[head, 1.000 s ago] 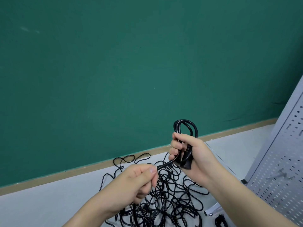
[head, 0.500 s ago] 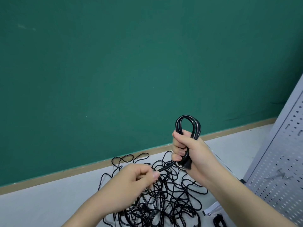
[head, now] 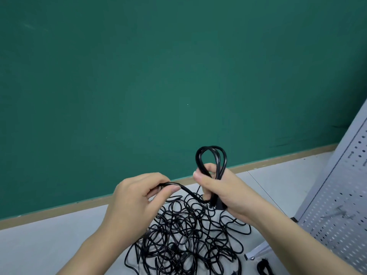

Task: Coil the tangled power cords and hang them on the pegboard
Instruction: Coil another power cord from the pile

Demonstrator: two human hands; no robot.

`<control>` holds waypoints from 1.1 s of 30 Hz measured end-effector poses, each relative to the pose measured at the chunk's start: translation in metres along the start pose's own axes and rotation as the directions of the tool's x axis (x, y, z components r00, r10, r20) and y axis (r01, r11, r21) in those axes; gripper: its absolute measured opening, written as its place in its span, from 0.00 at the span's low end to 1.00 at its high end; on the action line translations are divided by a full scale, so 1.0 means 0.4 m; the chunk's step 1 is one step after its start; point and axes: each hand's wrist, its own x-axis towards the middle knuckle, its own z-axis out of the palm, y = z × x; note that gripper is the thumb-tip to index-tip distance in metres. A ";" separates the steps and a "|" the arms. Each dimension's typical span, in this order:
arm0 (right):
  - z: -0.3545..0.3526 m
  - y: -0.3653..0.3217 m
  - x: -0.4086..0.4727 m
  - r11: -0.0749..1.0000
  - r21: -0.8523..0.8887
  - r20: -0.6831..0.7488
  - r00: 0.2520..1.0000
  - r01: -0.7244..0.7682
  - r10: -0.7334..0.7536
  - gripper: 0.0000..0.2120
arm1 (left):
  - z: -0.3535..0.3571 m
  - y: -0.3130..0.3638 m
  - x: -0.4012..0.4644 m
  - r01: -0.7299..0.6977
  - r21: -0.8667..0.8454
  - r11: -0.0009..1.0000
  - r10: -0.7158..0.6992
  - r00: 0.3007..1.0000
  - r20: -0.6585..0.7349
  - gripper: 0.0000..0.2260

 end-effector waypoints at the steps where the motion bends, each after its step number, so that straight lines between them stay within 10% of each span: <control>1: 0.007 0.003 -0.002 0.999 -0.033 0.051 0.999 0.008 -0.006 0.17 | -0.001 0.002 0.001 -0.009 -0.008 1.000 0.009 1.000 -0.014 0.12; 6: 0.032 0.000 -0.014 0.995 -0.089 0.267 0.961 -0.044 0.067 0.29 | -0.002 0.016 0.000 0.070 -0.041 0.997 -0.070 0.997 -0.017 0.12; 11: 0.069 0.001 -0.032 0.968 -0.228 0.405 0.893 -0.107 0.195 0.08 | 0.010 0.025 0.002 0.238 -0.201 0.950 -0.241 0.970 0.009 0.14; 17: 0.076 -0.006 -0.051 0.962 -0.109 0.496 0.825 -0.249 0.270 0.07 | 0.006 -0.002 0.011 0.379 -0.347 0.858 -0.367 0.925 0.100 0.24; 23: 0.063 -0.002 -0.059 0.959 -0.146 0.516 0.808 -0.244 0.284 0.09 | 0.018 -0.011 0.005 0.535 -0.353 0.768 -0.336 0.805 0.489 0.16; 33: 0.072 0.027 -0.045 0.988 -0.102 0.399 0.905 -0.117 0.148 0.05 | 0.022 -0.004 0.009 0.552 -0.448 0.703 -0.285 0.796 0.533 0.14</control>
